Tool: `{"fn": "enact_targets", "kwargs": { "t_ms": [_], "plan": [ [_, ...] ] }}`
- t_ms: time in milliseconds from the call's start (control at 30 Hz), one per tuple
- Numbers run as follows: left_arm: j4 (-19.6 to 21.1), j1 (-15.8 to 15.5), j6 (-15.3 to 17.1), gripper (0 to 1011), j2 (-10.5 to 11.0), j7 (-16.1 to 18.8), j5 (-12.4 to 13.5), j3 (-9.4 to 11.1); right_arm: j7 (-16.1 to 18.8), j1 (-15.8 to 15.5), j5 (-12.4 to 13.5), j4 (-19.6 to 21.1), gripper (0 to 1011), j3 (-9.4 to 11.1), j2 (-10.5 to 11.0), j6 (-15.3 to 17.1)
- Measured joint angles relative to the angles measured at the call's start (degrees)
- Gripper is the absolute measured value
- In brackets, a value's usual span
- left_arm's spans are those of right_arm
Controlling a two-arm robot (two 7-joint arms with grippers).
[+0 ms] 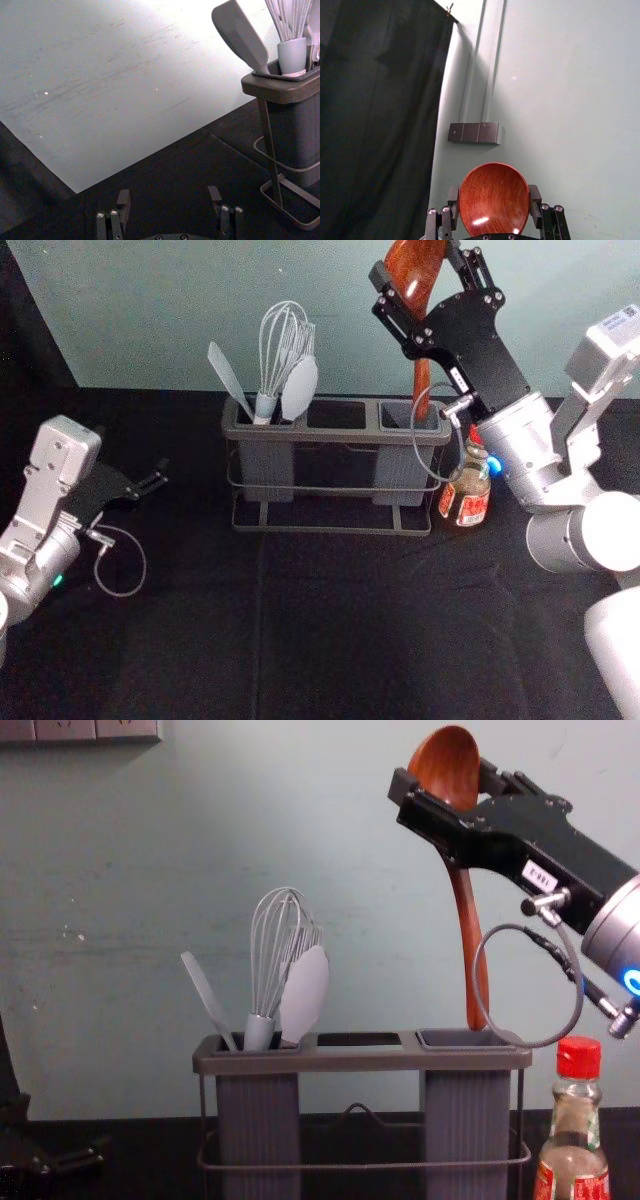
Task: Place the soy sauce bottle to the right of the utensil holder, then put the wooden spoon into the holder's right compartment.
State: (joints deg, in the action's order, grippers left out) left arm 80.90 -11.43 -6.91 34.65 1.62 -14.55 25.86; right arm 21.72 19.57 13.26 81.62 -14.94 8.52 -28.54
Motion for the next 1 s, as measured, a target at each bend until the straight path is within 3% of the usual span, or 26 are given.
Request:
{"fn": "enact_targets", "kwargs": {
  "t_ms": [600, 1000],
  "plan": [
    [0.0, 0.0, 0.0, 1011, 0.0, 0.0, 0.0, 0.0, 2.2, 1.0, 0.9, -9.3, 837, 1.1, -3.2, -7.6],
    [0.0, 0.0, 0.0, 1011, 0.0, 0.0, 0.0, 0.0, 2.8, 0.7, 0.6, -12.3, 837, 1.7, -4.4, -8.8]
  ]
}}
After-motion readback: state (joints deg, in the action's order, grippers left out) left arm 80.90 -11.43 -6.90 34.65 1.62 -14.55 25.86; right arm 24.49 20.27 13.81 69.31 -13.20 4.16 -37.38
